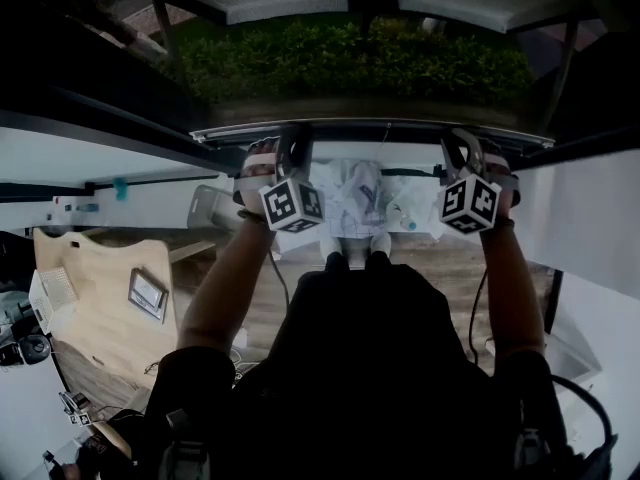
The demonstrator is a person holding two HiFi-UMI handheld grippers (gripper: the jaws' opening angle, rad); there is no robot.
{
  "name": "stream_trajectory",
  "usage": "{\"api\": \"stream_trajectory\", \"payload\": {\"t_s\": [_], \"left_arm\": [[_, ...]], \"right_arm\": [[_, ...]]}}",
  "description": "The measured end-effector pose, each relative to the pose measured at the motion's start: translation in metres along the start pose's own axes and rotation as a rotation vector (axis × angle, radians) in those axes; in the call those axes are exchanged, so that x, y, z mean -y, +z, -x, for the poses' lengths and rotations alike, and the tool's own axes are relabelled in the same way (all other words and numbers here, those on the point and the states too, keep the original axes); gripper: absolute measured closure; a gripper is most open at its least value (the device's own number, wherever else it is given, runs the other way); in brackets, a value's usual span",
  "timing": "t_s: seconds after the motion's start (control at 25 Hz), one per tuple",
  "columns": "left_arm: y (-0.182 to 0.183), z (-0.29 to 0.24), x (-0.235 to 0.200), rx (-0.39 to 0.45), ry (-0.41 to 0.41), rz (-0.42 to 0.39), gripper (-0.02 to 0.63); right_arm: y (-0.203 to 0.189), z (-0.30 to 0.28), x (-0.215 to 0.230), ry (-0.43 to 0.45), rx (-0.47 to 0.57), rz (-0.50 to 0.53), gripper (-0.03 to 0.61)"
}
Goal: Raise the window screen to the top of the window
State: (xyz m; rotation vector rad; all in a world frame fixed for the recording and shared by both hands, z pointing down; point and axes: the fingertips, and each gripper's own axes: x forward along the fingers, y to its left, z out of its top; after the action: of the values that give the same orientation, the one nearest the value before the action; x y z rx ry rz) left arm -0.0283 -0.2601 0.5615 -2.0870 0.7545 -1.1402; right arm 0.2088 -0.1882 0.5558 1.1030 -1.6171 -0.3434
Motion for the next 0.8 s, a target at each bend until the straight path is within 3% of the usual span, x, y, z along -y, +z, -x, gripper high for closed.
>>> {"api": "stream_trajectory", "payload": {"t_s": [0.16,0.4,0.8], "left_arm": [[0.013,0.011,-0.018,0.02,0.026,0.011,0.564],[0.019,0.02,-0.029,0.005,0.005,0.01,0.563],[0.033,0.034,-0.055,0.017,0.033,-0.002,0.563]], "right_arm": [[0.007,0.015,0.017,-0.026,0.02,-0.006,0.534],[0.012,0.023,0.024,0.015,0.013,-0.008,0.534],[0.023,0.043,0.05,-0.034,0.076,-0.015,0.534]]}}
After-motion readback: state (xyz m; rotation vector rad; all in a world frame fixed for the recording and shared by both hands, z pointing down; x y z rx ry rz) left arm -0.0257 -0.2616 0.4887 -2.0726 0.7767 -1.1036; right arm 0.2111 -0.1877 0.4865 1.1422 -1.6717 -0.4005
